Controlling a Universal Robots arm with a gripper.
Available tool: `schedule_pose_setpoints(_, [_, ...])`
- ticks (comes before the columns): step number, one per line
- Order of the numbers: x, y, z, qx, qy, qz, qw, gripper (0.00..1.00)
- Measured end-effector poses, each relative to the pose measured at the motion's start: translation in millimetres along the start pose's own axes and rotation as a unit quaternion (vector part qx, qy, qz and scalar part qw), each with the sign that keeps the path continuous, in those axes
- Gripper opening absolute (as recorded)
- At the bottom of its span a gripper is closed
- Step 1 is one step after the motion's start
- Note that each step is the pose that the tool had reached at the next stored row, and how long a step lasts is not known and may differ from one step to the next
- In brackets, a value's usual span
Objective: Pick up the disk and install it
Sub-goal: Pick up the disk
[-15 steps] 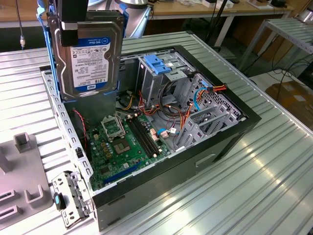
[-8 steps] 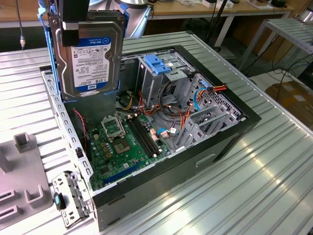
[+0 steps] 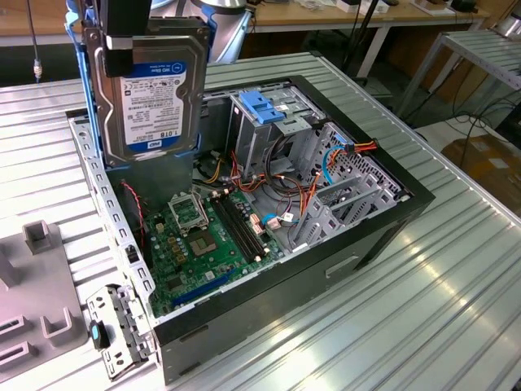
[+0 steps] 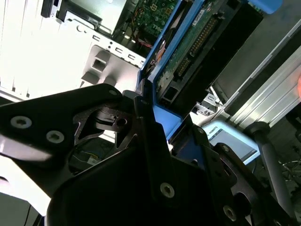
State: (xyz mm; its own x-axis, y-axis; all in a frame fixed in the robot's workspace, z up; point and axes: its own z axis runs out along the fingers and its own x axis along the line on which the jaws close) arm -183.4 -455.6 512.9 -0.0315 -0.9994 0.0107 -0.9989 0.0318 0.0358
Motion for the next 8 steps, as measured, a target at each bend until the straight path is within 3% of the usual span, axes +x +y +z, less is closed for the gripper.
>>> schedule_pose_setpoints(8, [0.0,-1.5,0.0,0.0,0.0,0.0,1.0,0.37])
